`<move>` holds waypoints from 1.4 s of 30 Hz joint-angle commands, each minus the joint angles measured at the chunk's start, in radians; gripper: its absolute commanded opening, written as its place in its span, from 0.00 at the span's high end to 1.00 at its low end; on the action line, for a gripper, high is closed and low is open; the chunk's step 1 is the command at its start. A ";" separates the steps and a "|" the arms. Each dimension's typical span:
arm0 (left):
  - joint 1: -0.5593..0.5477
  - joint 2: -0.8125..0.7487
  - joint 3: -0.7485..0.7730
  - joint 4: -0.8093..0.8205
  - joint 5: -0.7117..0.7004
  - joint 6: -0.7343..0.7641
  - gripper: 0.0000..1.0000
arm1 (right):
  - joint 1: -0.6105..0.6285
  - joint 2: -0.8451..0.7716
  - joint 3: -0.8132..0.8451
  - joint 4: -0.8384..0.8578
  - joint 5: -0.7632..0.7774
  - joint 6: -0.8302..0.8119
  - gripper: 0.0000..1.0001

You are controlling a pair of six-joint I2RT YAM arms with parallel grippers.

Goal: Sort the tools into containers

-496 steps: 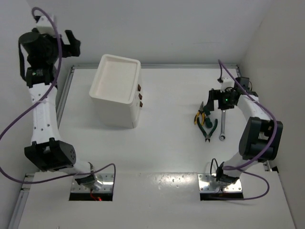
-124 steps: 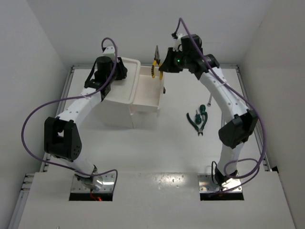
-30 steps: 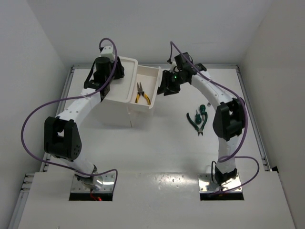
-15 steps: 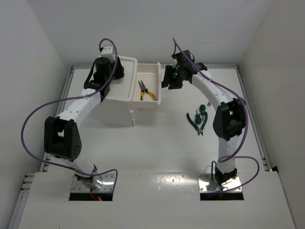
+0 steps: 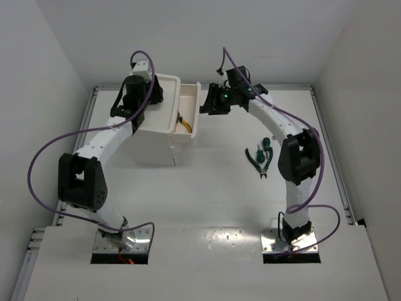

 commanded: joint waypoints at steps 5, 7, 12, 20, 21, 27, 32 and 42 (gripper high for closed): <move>-0.018 0.126 -0.125 -0.502 0.047 -0.018 0.55 | 0.097 -0.025 -0.005 0.235 -0.227 0.049 0.55; -0.018 0.126 -0.125 -0.502 0.047 -0.018 0.55 | 0.106 -0.016 -0.005 0.255 -0.227 0.049 0.54; -0.027 0.135 -0.125 -0.502 0.057 -0.018 0.55 | 0.116 0.052 0.064 0.276 -0.274 0.098 0.54; -0.027 0.144 -0.116 -0.502 0.057 -0.018 0.55 | 0.157 0.092 0.084 0.353 -0.353 0.128 0.54; -0.027 0.144 -0.116 -0.502 0.057 -0.018 0.55 | 0.166 0.101 0.084 0.366 -0.366 0.141 0.51; -0.027 0.144 -0.125 -0.502 -0.005 -0.027 0.55 | 0.176 0.095 0.097 0.365 -0.356 0.121 0.38; -0.027 0.126 -0.136 -0.502 -0.027 -0.027 0.55 | 0.133 -0.016 -0.004 0.311 -0.209 0.033 0.32; -0.027 0.137 -0.113 -0.502 0.063 0.010 0.54 | 0.054 -0.315 -0.501 0.432 -0.351 -0.471 0.35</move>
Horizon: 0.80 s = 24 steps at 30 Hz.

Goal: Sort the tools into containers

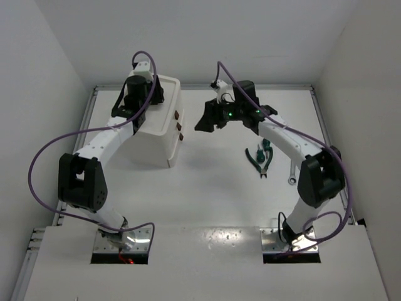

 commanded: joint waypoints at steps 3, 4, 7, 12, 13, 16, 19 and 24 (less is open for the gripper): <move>-0.014 0.157 -0.088 -0.513 0.190 0.072 0.54 | -0.044 0.003 -0.145 0.123 -0.168 -0.375 0.38; -0.014 0.157 -0.074 -0.531 0.210 0.105 0.51 | -0.060 0.056 -0.145 0.147 -0.252 -0.385 0.40; -0.014 0.157 -0.074 -0.540 0.276 0.125 0.43 | -0.069 0.135 -0.145 0.265 -0.353 -0.423 0.40; -0.005 0.157 -0.074 -0.540 0.301 0.125 0.38 | -0.060 0.240 -0.124 0.450 -0.363 -0.411 0.38; -0.005 0.157 -0.074 -0.540 0.301 0.125 0.37 | -0.060 0.263 -0.108 0.450 -0.374 -0.411 0.38; 0.015 0.157 -0.094 -0.540 0.301 0.125 0.35 | -0.060 0.307 -0.119 0.589 -0.340 -0.357 0.37; 0.026 0.157 -0.103 -0.540 0.282 0.116 0.35 | -0.051 0.333 -0.097 0.684 -0.320 -0.336 0.37; 0.048 0.157 -0.103 -0.549 0.200 0.081 0.41 | -0.032 0.379 -0.054 0.766 -0.308 -0.314 0.36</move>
